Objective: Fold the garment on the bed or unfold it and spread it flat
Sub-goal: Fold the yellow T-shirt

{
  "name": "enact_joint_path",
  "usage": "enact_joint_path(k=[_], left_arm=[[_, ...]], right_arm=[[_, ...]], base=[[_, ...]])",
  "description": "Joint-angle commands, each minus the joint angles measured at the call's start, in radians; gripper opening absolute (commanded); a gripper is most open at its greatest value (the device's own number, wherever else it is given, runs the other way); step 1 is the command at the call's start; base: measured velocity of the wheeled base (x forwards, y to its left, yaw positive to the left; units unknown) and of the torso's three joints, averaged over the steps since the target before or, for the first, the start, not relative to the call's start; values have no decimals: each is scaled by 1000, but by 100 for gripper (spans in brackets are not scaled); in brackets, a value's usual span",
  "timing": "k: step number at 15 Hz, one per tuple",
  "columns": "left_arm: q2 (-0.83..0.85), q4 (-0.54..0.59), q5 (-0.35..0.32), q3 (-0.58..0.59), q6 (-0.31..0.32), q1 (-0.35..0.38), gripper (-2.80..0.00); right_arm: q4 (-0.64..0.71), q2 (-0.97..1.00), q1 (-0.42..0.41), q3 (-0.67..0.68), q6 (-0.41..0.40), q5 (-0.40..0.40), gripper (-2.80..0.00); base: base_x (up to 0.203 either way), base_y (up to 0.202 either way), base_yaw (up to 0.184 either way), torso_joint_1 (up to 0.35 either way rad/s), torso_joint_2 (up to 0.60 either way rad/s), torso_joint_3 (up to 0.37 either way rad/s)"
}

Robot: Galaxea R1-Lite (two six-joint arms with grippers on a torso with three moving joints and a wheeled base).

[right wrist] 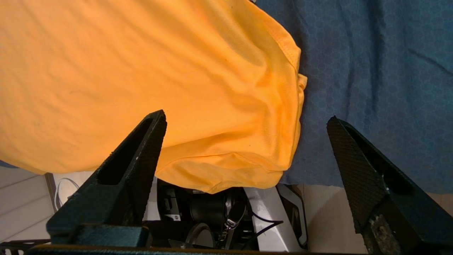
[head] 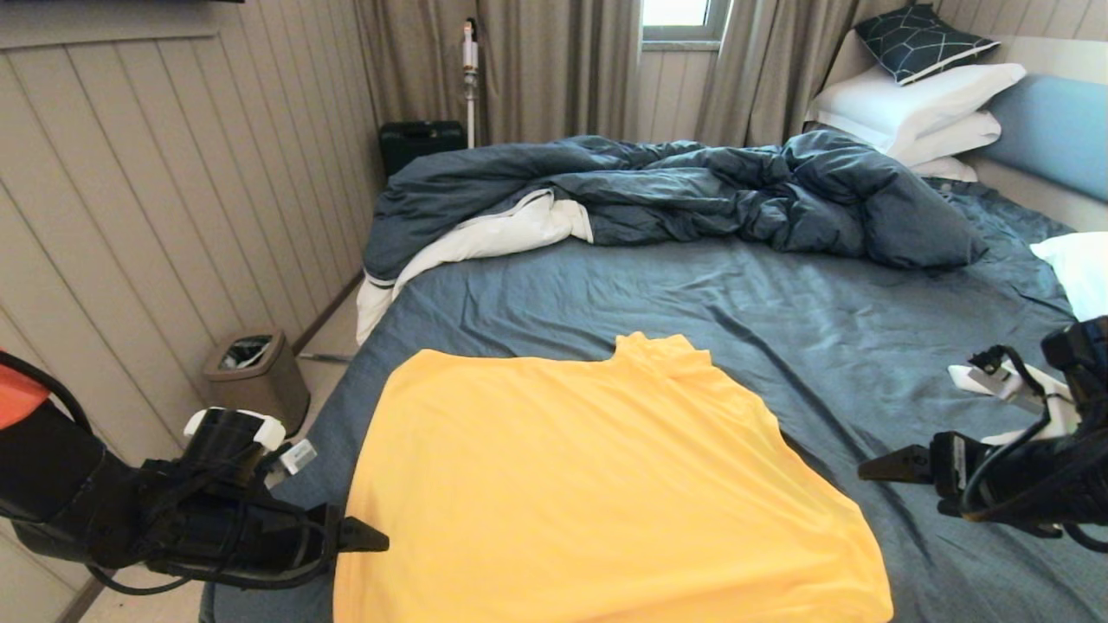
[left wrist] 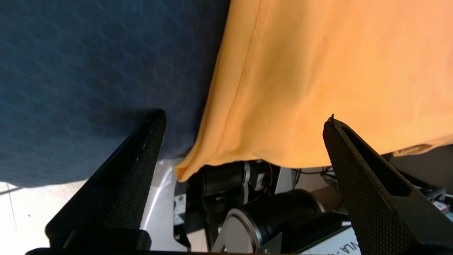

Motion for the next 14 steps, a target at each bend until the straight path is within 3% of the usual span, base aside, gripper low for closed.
enact_joint_path(k=[1, 6, 9, 10, 14], left_arm=[[6, -1, -3, 9, -6, -30, 0], [-11, -4, -3, -4, -56, -109, 0], [-10, -7, -1, -18, -65, -115, 0], [-8, -10, 0, -18, -65, -115, -271], [-4, -34, 5, -3, -62, -114, -280]], right_arm=[[2, -2, 1, -7, 1, 2, 0], [7, -11, -2, -17, 2, 1, 0], [7, -16, -3, -14, 2, 2, 0], [7, -16, -2, -13, 1, 2, 0], [7, -16, -4, -3, -1, 2, 0]], base=[[0, 0, 0, 0, 0, 0], [0, 0, 0, 0, 0, 0], [0, 0, 0, 0, 0, 0], [0, 0, 0, 0, 0, 0], [0, 0, 0, 0, 0, 0]])
